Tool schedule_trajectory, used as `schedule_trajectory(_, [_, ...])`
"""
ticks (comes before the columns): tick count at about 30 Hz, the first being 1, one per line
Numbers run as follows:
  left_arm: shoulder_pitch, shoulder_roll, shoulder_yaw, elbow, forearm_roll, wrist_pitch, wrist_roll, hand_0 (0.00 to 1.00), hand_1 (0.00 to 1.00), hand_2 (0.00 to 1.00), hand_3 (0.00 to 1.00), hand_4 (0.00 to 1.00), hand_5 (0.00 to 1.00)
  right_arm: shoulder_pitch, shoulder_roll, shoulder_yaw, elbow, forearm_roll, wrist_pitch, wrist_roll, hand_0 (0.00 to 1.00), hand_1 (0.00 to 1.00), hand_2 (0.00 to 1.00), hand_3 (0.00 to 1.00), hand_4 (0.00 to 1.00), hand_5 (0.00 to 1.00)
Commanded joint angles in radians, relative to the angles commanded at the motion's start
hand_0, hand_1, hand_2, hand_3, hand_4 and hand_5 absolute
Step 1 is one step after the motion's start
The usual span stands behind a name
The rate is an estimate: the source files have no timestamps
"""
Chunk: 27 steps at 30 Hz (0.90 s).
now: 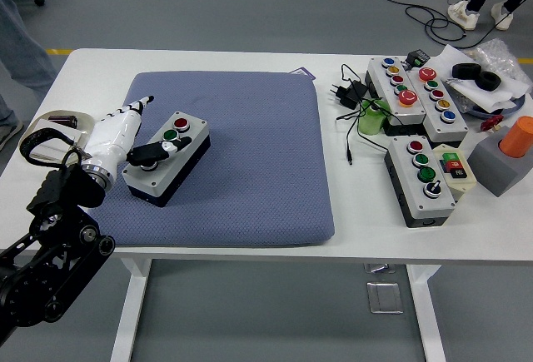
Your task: Pick up the button,place it on the desk,press the button,press the button
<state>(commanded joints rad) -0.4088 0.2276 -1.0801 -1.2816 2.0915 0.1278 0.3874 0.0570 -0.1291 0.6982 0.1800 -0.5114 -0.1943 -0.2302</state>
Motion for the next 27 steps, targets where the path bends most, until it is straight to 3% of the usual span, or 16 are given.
schedule_trajectory(5, [-0.001, -0.005, 0.005, 0.007, 0.003, -0.020, 0.007, 0.927, 0.984, 0.998, 0.998, 0.998, 0.866, -0.002, 0.000, 0.003, 0.000, -0.007, 0.000, -0.001, 0.627, 0.477, 0.539, 0.582, 0.279, 0.022])
schedule_trajectory(9, [-0.001, -0.006, 0.016, 0.006, 0.010, -0.082, 0.024, 0.927, 0.984, 0.998, 0.998, 0.998, 0.866, -0.001, 0.001, 0.011, 0.000, -0.020, 0.000, -0.004, 0.627, 0.477, 0.539, 0.582, 0.279, 0.022])
schedule_trajectory(15, [-0.019, -0.016, 0.034, 0.019, 0.068, -0.122, 0.083, 0.919, 0.987, 0.998, 0.998, 0.998, 0.852, 0.001, 0.002, 0.021, 0.000, -0.030, -0.001, -0.004, 0.627, 0.477, 0.539, 0.582, 0.279, 0.022])
schedule_trajectory(16, [-0.020, -0.016, 0.035, 0.019, 0.071, -0.123, 0.086, 0.858, 0.974, 0.998, 0.998, 0.998, 0.734, 0.001, 0.002, 0.022, 0.000, -0.031, -0.001, -0.004, 0.627, 0.477, 0.539, 0.582, 0.279, 0.022])
schedule_trajectory(21, [-0.040, -0.022, 0.048, 0.042, 0.108, -0.167, 0.130, 0.858, 0.974, 0.998, 0.998, 0.998, 0.734, 0.006, 0.000, 0.019, 0.000, -0.027, -0.002, -0.003, 0.627, 0.477, 0.539, 0.582, 0.279, 0.022])
schedule_trajectory(22, [-0.046, -0.024, 0.051, 0.049, 0.118, -0.185, 0.135, 0.843, 0.963, 0.998, 0.998, 0.987, 0.567, 0.008, -0.001, 0.021, 0.000, -0.029, -0.002, -0.002, 0.627, 0.477, 0.539, 0.582, 0.279, 0.022])
schedule_trajectory(27, [-0.058, -0.027, 0.058, 0.065, 0.143, -0.186, 0.151, 0.843, 0.963, 0.998, 0.998, 0.987, 0.567, 0.008, -0.002, 0.026, 0.000, -0.031, -0.009, -0.001, 0.627, 0.477, 0.539, 0.582, 0.280, 0.022])
